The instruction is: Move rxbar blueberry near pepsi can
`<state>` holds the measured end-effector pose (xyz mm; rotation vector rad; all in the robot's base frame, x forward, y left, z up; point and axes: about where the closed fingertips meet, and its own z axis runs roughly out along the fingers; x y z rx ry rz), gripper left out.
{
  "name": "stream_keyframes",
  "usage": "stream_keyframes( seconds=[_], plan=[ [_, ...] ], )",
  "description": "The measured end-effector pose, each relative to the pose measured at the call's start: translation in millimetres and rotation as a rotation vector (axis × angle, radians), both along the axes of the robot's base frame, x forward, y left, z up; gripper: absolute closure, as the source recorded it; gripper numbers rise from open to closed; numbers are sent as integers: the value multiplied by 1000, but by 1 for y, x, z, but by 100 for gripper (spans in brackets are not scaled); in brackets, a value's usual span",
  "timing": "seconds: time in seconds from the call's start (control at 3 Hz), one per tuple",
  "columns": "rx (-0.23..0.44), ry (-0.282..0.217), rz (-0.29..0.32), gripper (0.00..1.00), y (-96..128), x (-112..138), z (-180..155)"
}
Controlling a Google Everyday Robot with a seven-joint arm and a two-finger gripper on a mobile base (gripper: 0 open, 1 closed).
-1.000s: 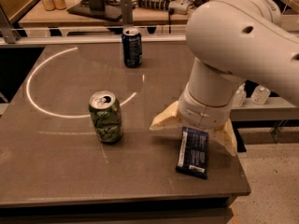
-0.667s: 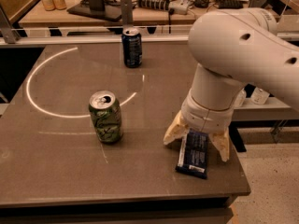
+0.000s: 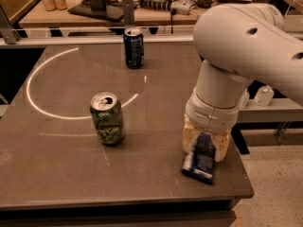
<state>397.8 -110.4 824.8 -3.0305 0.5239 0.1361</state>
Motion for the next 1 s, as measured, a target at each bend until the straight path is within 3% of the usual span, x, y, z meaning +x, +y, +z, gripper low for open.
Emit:
stream_keyframes(
  seconds=[0.33, 0.67, 1.0],
  plan=[
    [13, 0, -11, 100, 3, 1, 9],
    [133, 3, -112, 100, 31, 12, 47],
    [296, -19, -284, 100, 49, 53, 83]
  ],
)
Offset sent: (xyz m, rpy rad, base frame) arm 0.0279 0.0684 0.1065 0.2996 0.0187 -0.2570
